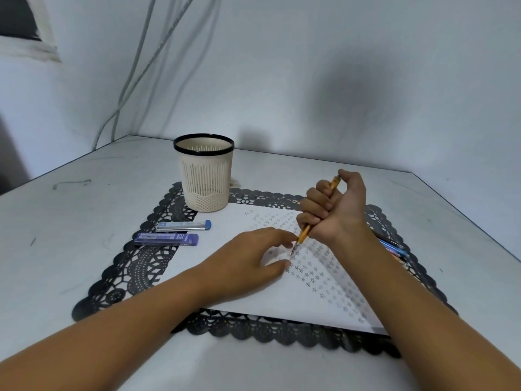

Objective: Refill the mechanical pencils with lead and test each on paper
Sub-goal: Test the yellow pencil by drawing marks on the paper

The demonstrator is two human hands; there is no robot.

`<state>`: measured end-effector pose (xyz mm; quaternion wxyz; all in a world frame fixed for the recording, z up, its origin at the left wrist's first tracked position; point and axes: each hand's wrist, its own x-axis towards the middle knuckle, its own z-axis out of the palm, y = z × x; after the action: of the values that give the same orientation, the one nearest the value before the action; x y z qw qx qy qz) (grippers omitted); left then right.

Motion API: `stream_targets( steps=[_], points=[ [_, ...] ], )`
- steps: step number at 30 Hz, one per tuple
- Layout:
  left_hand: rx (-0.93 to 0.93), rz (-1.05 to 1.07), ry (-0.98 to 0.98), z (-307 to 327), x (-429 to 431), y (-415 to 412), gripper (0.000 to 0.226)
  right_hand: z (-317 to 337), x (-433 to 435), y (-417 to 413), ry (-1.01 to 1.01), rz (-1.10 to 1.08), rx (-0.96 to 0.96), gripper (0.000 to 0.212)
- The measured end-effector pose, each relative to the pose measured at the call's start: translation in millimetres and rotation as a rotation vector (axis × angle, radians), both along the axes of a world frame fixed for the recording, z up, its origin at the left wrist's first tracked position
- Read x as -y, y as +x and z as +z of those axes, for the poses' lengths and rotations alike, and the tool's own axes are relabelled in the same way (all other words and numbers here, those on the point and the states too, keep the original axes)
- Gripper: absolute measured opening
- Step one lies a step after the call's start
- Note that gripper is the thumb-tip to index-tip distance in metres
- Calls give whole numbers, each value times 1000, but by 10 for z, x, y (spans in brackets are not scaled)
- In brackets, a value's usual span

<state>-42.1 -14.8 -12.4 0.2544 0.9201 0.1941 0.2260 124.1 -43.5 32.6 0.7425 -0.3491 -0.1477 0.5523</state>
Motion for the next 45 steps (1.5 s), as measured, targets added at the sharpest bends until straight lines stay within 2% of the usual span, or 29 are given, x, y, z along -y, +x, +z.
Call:
stream_targets(
  steps=[15, 22, 30, 34, 39, 42, 45],
  points=[
    [50, 37, 74, -8, -17, 9, 31, 10, 6, -41, -13, -29, 7, 31],
    [80, 63, 129, -46, -24, 15, 28, -15, -14, -23, -13, -7, -23, 46],
    [139, 159, 67, -10, -70, 7, 29, -24, -83, 35, -43, -23, 96, 42],
    [167, 214, 72, -3, -101, -4, 27, -48, -68, 195, -158, -90, 322, 34],
    [82, 247, 63, -18, -111, 4, 32, 135, -3, 333, -23, -294, 349, 19],
    [-9, 176, 122, -42, -74, -9, 39, 214, 47, 311, 76, -330, 586, 11],
    [-159, 97, 202, -82, -56, -17, 54, 154, -7, 141, 121, -239, 903, 12]
  ],
)
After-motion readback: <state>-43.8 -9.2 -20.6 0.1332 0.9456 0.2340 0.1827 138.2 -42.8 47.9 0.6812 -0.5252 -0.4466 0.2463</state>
